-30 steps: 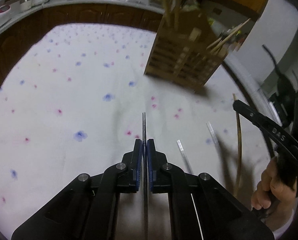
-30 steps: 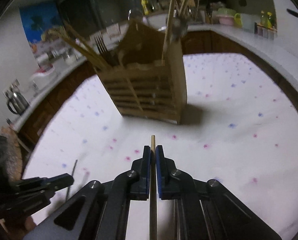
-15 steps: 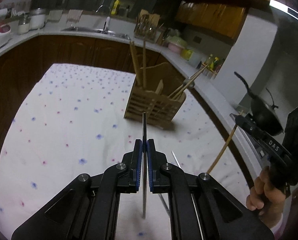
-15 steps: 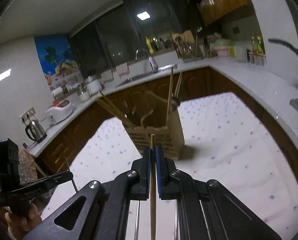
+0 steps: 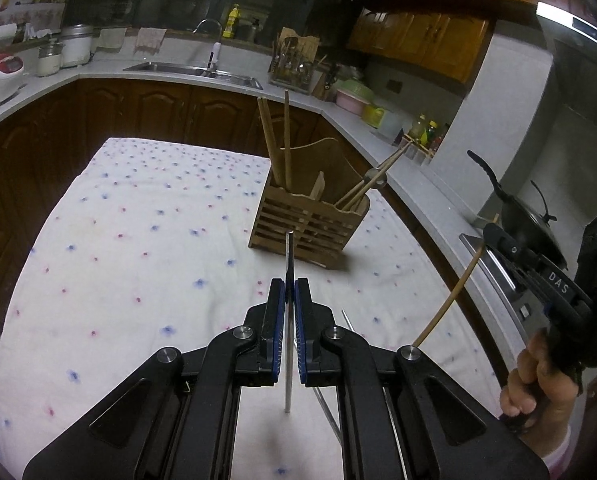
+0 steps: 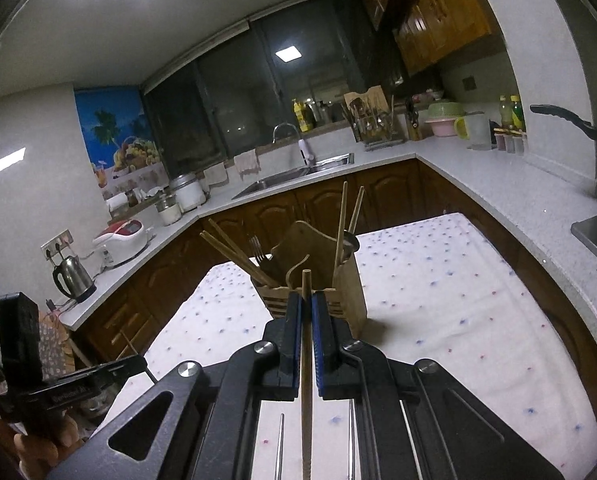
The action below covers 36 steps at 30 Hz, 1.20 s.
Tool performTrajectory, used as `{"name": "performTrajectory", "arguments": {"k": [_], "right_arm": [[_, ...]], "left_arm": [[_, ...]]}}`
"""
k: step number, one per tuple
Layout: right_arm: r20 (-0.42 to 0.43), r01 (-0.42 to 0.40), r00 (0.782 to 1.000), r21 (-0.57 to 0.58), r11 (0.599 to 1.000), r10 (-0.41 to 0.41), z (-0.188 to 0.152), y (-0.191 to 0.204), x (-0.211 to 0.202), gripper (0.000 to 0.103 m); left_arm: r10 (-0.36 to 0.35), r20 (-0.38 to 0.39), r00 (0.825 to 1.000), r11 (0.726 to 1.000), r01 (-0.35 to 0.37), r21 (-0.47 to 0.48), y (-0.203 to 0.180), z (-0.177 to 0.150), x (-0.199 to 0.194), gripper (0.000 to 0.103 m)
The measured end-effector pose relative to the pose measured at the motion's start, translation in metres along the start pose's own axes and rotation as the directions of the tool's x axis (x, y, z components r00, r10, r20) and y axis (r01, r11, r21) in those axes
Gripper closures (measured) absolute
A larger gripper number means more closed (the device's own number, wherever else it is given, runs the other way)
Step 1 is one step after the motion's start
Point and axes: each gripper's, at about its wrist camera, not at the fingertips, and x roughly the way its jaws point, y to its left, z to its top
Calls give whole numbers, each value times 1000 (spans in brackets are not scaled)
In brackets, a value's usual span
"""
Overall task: Organize utensils
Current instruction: 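Lift the steel chopstick with the left tool toward the holder while the right tool carries its wooden chopstick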
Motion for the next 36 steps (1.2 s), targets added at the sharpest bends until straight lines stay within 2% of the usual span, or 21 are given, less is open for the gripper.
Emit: {"name": "performTrajectory", "arguments": {"k": [10, 18, 29, 36], "right_arm": [[34, 6, 999, 10, 1000, -7, 8, -4, 2, 98], [82, 18, 996, 11, 1000, -19, 31, -6, 12, 98], [230, 35, 972, 11, 999, -36, 87, -5, 31, 98], [305, 58, 951, 12, 998, -59, 119, -1, 54, 98]], "left_arm": [[5, 36, 999, 1000, -5, 8, -1, 17, -1, 99], [12, 123, 992, 999, -16, 28, -10, 56, -4, 99], [7, 282, 959, 999, -21, 47, -29, 134, 0, 99], [31, 330, 943, 997, -54, 59, -42, 167, 29, 99]]}}
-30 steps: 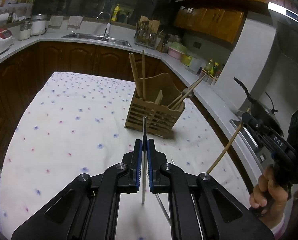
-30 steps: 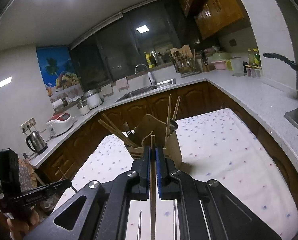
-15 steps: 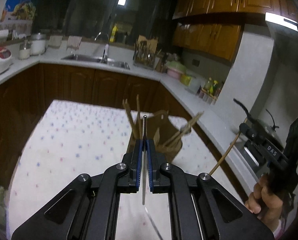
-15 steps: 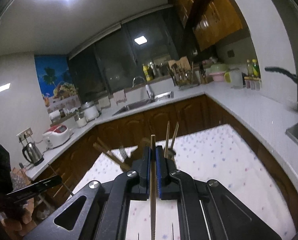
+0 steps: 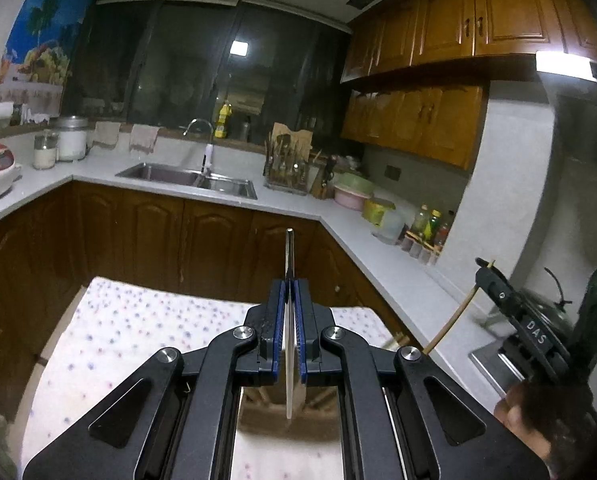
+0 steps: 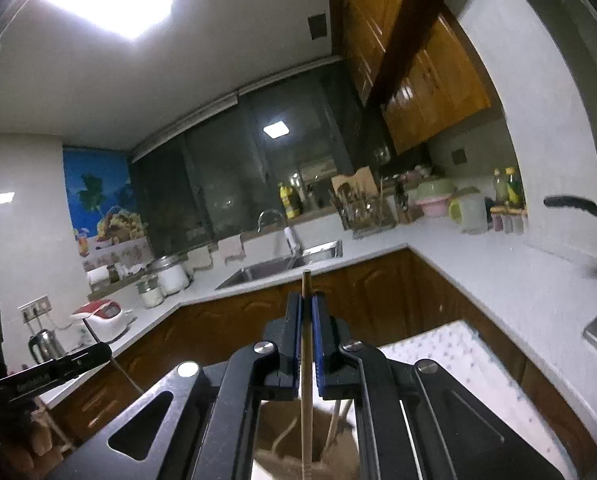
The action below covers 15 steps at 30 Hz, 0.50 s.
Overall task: Organize utensils
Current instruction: 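Lower the steel chopstick into the holder with the left tool while the right tool lowers the wooden chopstick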
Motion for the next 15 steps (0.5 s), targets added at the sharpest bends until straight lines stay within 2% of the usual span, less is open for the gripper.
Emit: {"name": "performTrajectory", "arguments": {"k": [6, 15], "right_arm": [[36, 28, 999, -24, 999, -27, 0, 3, 28, 98], [15, 36, 999, -38, 999, -36, -43, -7, 42, 98]], "left_arm": [[31, -5, 999, 1000, -31, -1, -1, -10, 41, 99], [42, -70, 997, 999, -45, -28, 11, -56, 66, 99]]}}
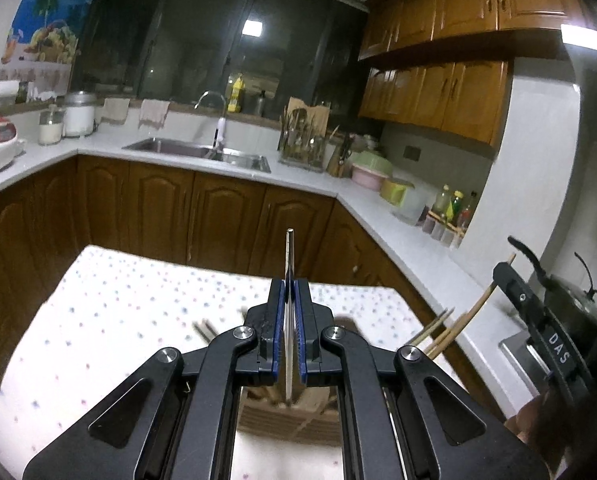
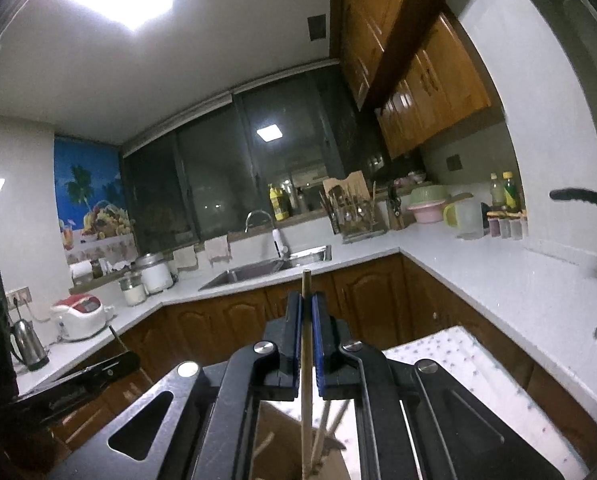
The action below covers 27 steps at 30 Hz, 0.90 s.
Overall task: Organize utensils
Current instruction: 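Lower the steel chopstick into the holder with the left tool while the right tool lowers the wooden chopstick, then open both tools to release the chopsticks into the wooden holder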
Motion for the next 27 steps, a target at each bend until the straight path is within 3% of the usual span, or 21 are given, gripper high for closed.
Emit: {"name": "performTrajectory", "arguments": {"k": [11, 24, 27], "right_arm": [[-121, 7, 993, 14, 1000, -5, -44, -11, 8, 97], [-142, 7, 990, 11, 1000, -6, -40, -11, 7, 97], [-155, 3, 988, 21, 1000, 1, -40, -13, 8, 91]], "left_arm": [[11, -92, 996, 999, -14, -29, 17, -37, 16, 98], [3, -113, 994, 1000, -7, -30, 17, -37, 16, 97], [-9, -102, 995, 999, 5, -39, 18, -35, 9, 90]]}}
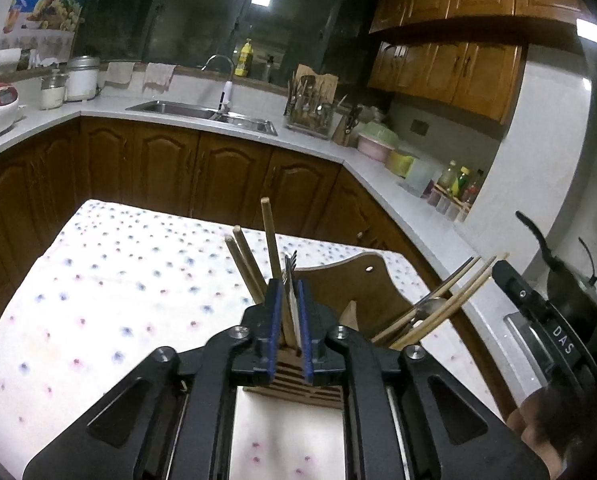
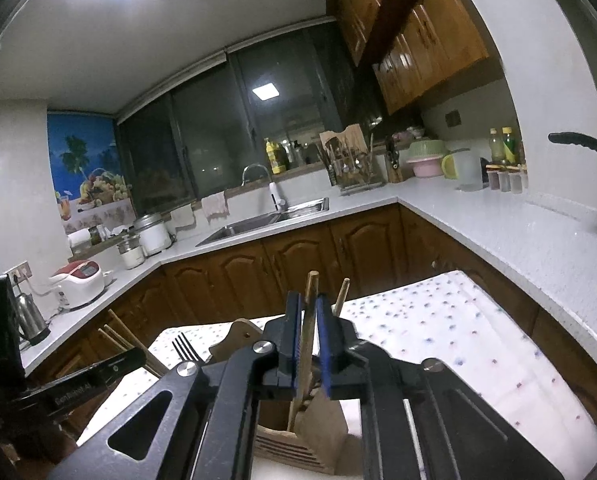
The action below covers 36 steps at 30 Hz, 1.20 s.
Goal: Organize utensils
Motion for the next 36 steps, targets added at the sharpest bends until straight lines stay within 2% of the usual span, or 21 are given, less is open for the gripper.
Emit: {"name": "performTrajectory", "arguments": {"k": [1, 3, 5, 6, 7, 8, 9, 10, 11, 12, 13, 26, 36], "right_arm": [[-1, -2, 1000, 1, 1000, 2, 0, 0, -1, 86], [7, -8, 1000, 6, 1000, 8, 2, -1, -5, 75], [26, -18, 1000, 20, 1000, 17, 6, -2, -13, 61], [37, -24, 999, 27, 999, 23, 7, -2, -18, 58], [49, -30, 998, 32, 999, 28, 9, -3, -22, 50], [61, -40, 997, 36, 999, 38, 10, -3, -28, 40], [70, -46, 997, 38, 998, 44, 10, -3, -33, 35], [76, -53, 996, 39, 998, 50, 10, -3, -37, 23], [83, -62, 995, 40, 997, 58, 9, -3, -43, 13], [89, -67, 994, 41, 997, 63, 6, -3, -49, 8], [94, -74, 993, 40, 996, 70, 2, -2, -54, 1], [1, -106, 994, 49, 993, 106, -60, 3, -105, 0], [-73, -119, 990, 36, 992, 122, -94, 13, -136, 0]], "left_arm": [[-1, 8, 1000, 1000, 1, -1, 0, 1, -5, 87], [-5, 22, 1000, 1000, 5, -5, -1, 1, -12, 74], [-4, 40, 999, 1000, 5, -8, -1, 0, -23, 67], [-1, 47, 999, 1000, 2, -11, -1, 0, -28, 61], [1, 54, 999, 1000, 0, -19, 0, -2, -34, 57], [3, 62, 998, 1000, -2, -30, 2, -5, -41, 49], [8, 68, 998, 999, -5, -42, 5, -8, -47, 37], [14, 74, 997, 998, -10, -56, 8, -11, -52, 29], [23, 81, 996, 997, -17, -70, 11, -16, -59, 15], [38, 90, 995, 996, -31, -82, 14, -22, -66, 6], [48, 96, 994, 995, -39, -88, 16, -26, -70, 6], [112, 73, 991, 988, -104, -110, 37, -87, -126, 6], [124, 75, 989, 988, -116, -103, 42, -112, -159, 6]]}}
